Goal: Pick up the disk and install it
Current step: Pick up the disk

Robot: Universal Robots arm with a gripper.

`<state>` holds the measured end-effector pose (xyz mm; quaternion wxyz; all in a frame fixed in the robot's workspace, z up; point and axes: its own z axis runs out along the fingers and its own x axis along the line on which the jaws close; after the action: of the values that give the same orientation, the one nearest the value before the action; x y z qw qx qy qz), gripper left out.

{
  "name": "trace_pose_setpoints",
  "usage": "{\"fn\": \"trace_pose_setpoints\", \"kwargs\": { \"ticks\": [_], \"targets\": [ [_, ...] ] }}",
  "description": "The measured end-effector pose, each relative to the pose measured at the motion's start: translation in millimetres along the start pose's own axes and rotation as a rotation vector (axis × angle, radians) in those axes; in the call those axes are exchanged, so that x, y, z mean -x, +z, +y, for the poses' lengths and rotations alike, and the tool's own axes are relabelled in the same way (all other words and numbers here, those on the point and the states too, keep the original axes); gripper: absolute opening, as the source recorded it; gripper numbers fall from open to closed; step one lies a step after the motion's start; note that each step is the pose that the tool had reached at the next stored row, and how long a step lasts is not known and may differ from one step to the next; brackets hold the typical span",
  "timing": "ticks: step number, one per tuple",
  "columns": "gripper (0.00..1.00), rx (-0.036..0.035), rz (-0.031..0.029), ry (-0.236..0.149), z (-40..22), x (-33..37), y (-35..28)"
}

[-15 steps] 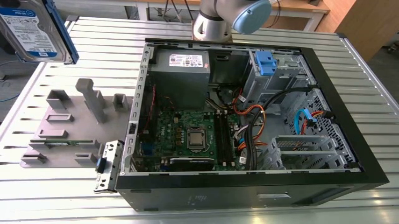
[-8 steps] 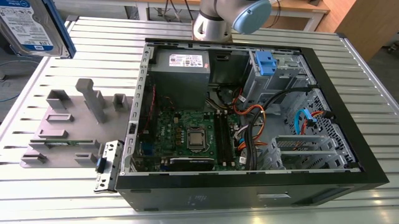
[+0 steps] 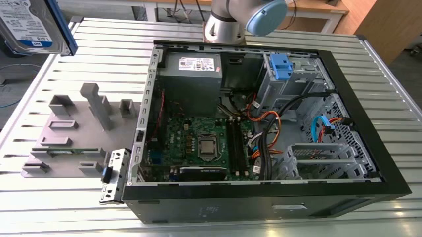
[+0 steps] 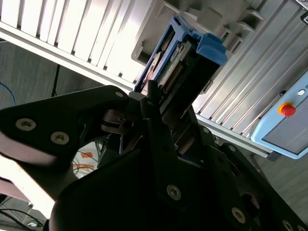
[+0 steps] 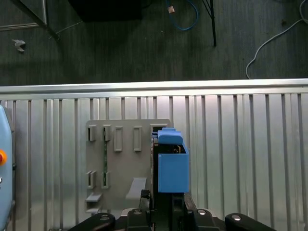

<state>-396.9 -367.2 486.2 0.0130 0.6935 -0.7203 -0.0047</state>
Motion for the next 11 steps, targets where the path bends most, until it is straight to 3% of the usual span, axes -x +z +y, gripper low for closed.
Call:
{"fn": "trace_pose_setpoints", "kwargs": {
  "ticks": [5, 11],
  "targets": [
    [0.35, 0.0001, 0.0, 0.0, 0.2, -0.1, -9.0],
    [0.35, 0.0001, 0.0, 0.0, 0.3, -0.1, -11.8]
  ]
}}
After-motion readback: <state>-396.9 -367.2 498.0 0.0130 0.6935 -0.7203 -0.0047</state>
